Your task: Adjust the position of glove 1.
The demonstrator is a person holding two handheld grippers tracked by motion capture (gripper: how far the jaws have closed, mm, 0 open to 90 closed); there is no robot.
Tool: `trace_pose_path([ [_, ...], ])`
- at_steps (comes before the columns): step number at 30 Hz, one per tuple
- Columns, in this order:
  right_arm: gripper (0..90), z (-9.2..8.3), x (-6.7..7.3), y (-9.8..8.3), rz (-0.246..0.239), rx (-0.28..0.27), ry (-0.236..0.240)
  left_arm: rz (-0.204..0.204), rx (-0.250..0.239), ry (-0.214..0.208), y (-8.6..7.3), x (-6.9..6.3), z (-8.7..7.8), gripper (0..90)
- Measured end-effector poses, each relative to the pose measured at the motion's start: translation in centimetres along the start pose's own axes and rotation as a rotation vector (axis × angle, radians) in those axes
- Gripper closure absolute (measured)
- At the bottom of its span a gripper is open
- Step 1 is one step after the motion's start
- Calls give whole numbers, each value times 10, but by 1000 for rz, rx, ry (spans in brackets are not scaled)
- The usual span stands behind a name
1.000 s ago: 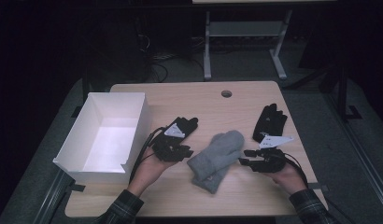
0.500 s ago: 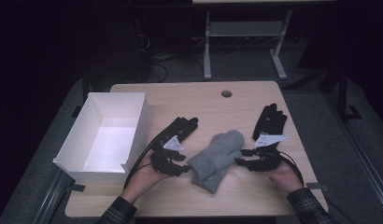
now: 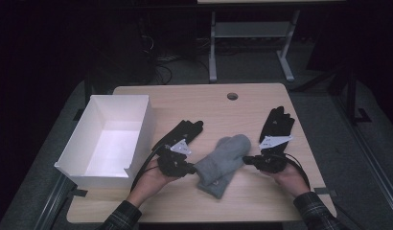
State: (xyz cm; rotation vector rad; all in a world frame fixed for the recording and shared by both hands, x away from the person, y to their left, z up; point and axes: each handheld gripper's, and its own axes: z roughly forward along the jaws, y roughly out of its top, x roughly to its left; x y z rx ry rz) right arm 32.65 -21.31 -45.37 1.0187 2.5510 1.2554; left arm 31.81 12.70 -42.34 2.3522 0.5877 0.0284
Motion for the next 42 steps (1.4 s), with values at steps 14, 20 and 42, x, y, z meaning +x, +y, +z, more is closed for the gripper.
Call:
trace_pose_path([
  [14,523,9,-7,-6,8,57,58,-27,23,-3,-3,4,5,836],
  [20,797,13,-2,-2,-41,52,46,-27,29,-5,-4,3,6,836],
  [42,898,-3,0,25,-67,-80,-26,15,-32,-64,3,-33,-8,842],
])
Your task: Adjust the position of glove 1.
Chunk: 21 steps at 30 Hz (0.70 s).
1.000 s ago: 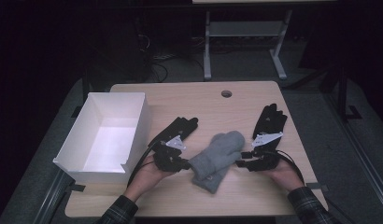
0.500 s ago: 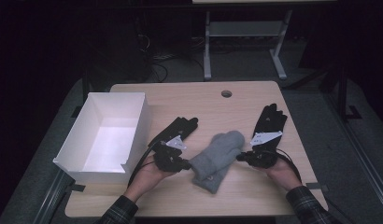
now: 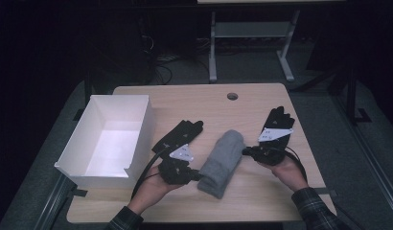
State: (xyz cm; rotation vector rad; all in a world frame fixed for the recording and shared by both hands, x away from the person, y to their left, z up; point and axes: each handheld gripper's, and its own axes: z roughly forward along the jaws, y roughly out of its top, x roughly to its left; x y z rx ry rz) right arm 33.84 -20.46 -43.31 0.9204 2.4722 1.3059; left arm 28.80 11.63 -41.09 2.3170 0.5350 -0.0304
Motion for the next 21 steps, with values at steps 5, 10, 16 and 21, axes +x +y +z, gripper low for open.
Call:
trace_pose_path([
  [5,898,13,0,-1,-13,40,-23,23,54,-19,-2,-7,14,842],
  [10,880,22,-3,-6,-2,95,-25,17,79,-13,-5,-6,17,839],
  [16,663,21,-7,-10,44,98,-42,14,46,-40,-7,-2,10,689],
  [21,690,11,-16,-14,64,98,-86,-11,0,-29,-8,7,-3,647],
])
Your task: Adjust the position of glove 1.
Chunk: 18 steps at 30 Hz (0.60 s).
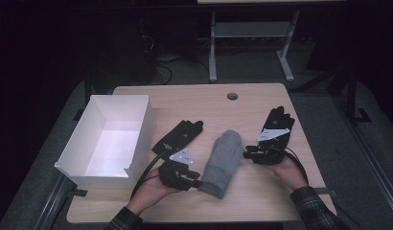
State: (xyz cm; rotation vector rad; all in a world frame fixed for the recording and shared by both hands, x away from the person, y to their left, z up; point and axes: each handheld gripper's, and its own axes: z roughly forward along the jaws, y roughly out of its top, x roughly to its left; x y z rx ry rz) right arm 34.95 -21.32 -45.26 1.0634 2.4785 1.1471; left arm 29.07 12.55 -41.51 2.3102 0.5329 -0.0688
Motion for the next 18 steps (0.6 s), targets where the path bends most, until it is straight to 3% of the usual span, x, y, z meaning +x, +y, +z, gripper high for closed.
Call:
trace_pose_path([
  [3,879,-7,-5,-4,16,2,-11,-21,-7,32,2,6,-4,804],
  [4,900,-7,-5,-6,29,8,-8,-23,-6,42,3,8,-4,844],
  [8,898,-1,-1,-7,20,36,-8,-21,0,32,6,12,-2,855],
  [10,818,0,-1,-4,19,33,-24,-16,8,47,5,11,-3,855],
  [13,688,-7,-9,-1,43,-18,-52,-13,6,61,1,11,-8,835],
  [18,580,-11,-26,14,108,-105,-23,-5,-28,72,1,12,-11,599],
])
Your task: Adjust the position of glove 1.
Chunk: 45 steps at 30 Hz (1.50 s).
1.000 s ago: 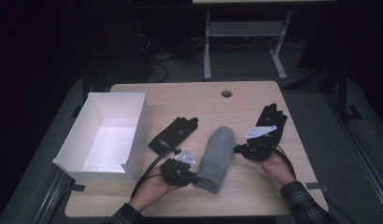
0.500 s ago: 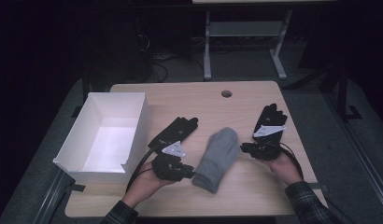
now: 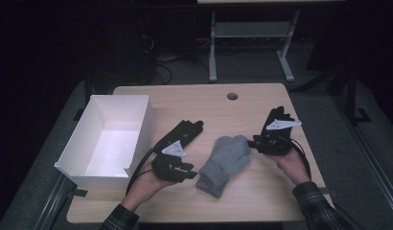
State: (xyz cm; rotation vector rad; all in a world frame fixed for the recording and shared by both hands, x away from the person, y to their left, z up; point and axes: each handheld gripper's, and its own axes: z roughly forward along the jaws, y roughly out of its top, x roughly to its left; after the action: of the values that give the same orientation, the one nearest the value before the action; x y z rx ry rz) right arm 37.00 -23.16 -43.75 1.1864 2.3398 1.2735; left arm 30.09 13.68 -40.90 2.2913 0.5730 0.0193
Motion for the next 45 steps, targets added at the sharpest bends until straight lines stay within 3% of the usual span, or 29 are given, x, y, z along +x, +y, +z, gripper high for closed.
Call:
trace_pose_path([
  [3,544,11,-4,11,14,5,43,27,14,13,2,-2,6,539],
  [6,527,25,-8,14,33,35,71,38,15,7,4,-3,14,551],
  [9,530,32,-11,12,27,64,79,45,22,1,5,-1,20,644],
  [10,574,40,-10,8,14,109,85,58,40,-6,7,-1,26,689],
  [13,663,49,-5,4,-20,146,83,88,65,6,8,-2,31,790],
  [18,849,50,-3,4,-24,153,70,57,90,0,8,-3,33,832],
  [20,879,46,-1,7,-34,148,55,42,67,-2,9,-4,31,840],
  [24,884,34,0,15,-49,118,35,30,12,-28,14,-11,21,846],
  [29,886,19,7,31,-64,71,35,37,-11,-56,17,-22,14,846],
  [31,886,17,15,43,-88,59,46,32,-24,-73,14,-29,5,846],
  [35,886,24,32,61,-135,64,56,9,-29,-80,5,-29,0,846],
  [37,886,32,37,66,-150,84,49,-24,-24,-91,-3,-24,3,845],
  [41,885,45,37,66,-145,122,45,-52,10,-118,-8,-16,14,845],
  [44,885,53,35,63,-142,146,35,-53,21,-138,-9,-15,19,843],
  [45,885,56,34,61,-145,156,27,-39,45,-135,-10,-15,23,843],
])
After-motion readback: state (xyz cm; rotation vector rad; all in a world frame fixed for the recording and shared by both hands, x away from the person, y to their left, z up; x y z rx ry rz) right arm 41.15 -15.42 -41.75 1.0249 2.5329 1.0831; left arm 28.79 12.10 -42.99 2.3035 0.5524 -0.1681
